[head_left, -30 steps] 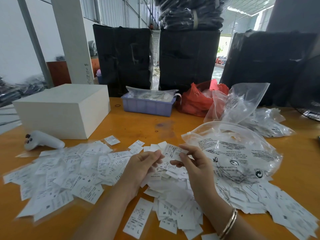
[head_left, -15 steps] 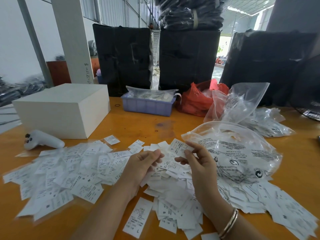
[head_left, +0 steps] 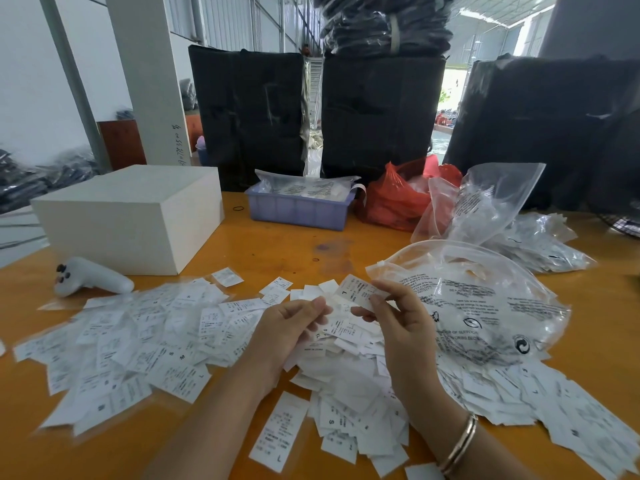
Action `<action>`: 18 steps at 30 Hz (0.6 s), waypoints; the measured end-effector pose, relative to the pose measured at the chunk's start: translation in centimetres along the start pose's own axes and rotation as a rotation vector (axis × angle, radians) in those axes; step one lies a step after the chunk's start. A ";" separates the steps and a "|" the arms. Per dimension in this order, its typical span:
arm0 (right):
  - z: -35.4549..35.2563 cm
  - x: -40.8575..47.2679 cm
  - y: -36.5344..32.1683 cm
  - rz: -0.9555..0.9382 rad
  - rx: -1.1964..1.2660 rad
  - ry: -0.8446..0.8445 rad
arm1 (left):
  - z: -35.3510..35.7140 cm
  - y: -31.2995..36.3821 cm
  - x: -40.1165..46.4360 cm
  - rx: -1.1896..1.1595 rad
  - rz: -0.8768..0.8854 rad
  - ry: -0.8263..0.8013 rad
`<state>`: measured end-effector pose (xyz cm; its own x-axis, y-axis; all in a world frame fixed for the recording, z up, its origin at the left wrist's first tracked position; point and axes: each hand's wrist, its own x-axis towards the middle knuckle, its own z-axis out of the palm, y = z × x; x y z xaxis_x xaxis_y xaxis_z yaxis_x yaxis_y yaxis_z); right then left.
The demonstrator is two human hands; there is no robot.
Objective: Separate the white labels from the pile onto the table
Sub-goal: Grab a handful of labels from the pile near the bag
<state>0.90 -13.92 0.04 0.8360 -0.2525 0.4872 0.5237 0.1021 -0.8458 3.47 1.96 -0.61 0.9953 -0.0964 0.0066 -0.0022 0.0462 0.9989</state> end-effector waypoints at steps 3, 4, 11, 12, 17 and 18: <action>0.1 -0.1 0.0 -0.011 -0.008 -0.006 | 0.0 0.0 0.0 -0.005 0.006 -0.004; 0.1 -0.1 0.0 -0.015 -0.019 -0.009 | 0.0 0.0 0.0 -0.006 0.008 -0.004; 0.0 -0.2 0.2 -0.030 -0.134 -0.081 | 0.1 0.1 0.0 0.010 0.004 0.005; 0.0 -0.2 0.2 -0.041 -0.170 -0.098 | 0.0 0.1 -0.1 0.011 -0.003 0.007; -0.3 -0.3 0.5 -0.095 -0.354 -0.181 | -0.1 0.3 -0.3 0.028 0.027 0.012; -0.3 -0.3 0.5 -0.097 -0.369 -0.192 | 0.0 0.4 -0.3 0.023 0.032 0.003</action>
<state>0.91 -14.12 -0.62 0.8196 -0.0563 0.5702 0.5368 -0.2728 -0.7984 3.16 2.04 -0.23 0.9950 -0.0919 0.0390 -0.0367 0.0263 0.9990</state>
